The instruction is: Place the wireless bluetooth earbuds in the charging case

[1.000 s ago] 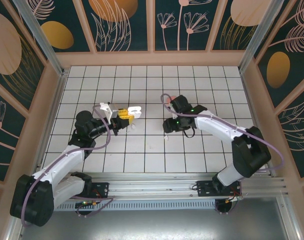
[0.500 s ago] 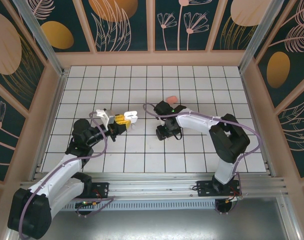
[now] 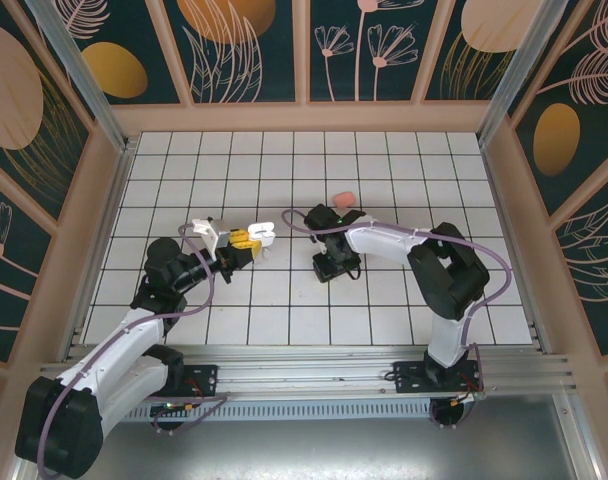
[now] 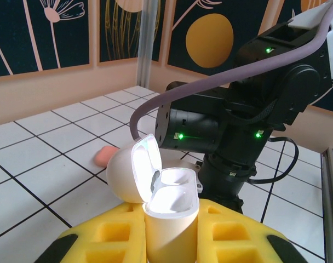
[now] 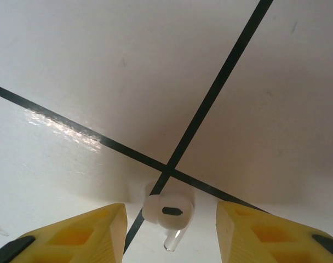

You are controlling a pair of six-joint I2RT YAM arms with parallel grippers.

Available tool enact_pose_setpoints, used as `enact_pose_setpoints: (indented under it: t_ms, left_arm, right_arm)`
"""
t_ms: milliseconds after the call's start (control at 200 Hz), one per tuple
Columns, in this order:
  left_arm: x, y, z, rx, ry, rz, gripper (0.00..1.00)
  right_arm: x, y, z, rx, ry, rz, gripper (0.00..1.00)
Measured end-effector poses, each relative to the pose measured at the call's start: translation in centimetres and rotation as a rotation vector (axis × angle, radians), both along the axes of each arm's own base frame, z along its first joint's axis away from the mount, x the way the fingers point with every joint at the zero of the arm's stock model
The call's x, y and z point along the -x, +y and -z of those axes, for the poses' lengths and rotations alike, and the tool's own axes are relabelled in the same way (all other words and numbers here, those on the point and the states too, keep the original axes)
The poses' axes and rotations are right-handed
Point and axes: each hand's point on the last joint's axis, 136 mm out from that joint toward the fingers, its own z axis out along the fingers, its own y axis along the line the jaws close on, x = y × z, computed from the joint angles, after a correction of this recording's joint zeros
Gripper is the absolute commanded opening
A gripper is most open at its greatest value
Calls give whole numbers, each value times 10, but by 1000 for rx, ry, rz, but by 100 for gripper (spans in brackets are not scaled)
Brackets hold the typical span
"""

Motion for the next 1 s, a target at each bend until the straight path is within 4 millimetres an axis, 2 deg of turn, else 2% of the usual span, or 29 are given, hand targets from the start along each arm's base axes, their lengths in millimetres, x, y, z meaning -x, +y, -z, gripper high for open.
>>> enact_pose_setpoints:
  t_ms: [676, 996]
  left_arm:
    - [0, 0, 0, 0, 1, 0, 0]
    - [0, 0, 0, 4, 7, 0, 0]
  right_arm:
    - [-2, 1, 6, 16, 5, -15, 33]
    - [-2, 1, 6, 16, 4, -17, 30]
